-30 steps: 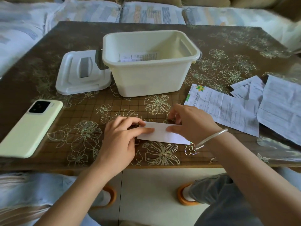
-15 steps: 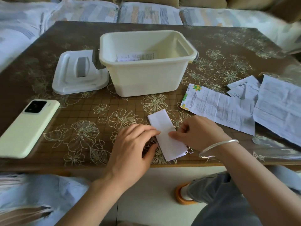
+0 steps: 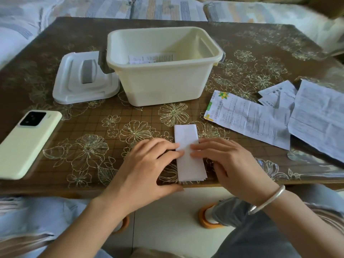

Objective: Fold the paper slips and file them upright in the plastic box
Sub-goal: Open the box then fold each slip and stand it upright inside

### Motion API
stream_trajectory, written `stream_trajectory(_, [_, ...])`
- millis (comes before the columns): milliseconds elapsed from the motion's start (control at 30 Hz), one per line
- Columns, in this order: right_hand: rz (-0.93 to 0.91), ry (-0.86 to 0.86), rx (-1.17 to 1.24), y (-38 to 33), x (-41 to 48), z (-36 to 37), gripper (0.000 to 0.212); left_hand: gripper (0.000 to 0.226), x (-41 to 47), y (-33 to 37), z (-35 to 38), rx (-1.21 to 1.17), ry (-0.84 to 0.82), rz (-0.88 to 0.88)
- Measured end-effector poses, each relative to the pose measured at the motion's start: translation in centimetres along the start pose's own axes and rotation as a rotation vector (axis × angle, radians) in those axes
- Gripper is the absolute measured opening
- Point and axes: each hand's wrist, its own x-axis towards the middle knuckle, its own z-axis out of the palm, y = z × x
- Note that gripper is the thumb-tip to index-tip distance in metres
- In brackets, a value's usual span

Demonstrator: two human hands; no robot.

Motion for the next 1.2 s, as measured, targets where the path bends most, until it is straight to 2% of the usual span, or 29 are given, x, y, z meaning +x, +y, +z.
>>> stream_trajectory(200, [0.022, 0.037, 0.089, 0.1, -1.0, 0.8, 0.049, 0.049, -0.1, 0.9, 0.4, -0.013, 0.170, 0.007])
stream_trajectory(300, [0.039, 0.037, 0.174, -0.1, -1.6, 1.0, 0.047, 0.025, -0.2, 0.9, 0.8, 0.004, 0.291, 0.054])
stream_trajectory(367, [0.077, 0.049, 0.213, -0.3, -1.9, 1.0, 0.043, 0.017, 0.0, 1.1, 1.1, 0.008, 0.359, 0.041])
stream_trajectory(433, [0.157, 0.100, 0.266, -0.6, -1.7, 1.0, 0.032, 0.024, 0.3, 1.5, 1.2, -0.034, 0.402, -0.043])
stream_trajectory(533, [0.328, 0.242, 0.331, -1.3, -0.7, 1.5, 0.031, 0.028, 1.2, 1.8, 1.6, -0.138, 0.409, -0.215])
stream_trajectory(700, [0.438, 0.361, 0.125, -2.4, 1.6, 2.9, 0.031, 0.029, 1.8, 1.8, 2.3, -0.070, 0.428, -0.380])
stream_trajectory(1000, [0.477, 0.357, -0.117, -2.9, 1.6, 4.2, 0.036, 0.023, 2.3, 1.9, 2.6, 0.047, 0.415, -0.417])
stream_trajectory(1100, [0.480, 0.336, -0.137, -2.8, 1.6, 4.1, 0.040, 0.021, 2.4, 2.0, 2.5, 0.051, 0.387, -0.427])
stream_trajectory(1200, [0.467, 0.334, -0.145, -2.9, 1.6, 4.0, 0.034, 0.015, 2.5, 2.2, 2.3, 0.026, 0.385, -0.463])
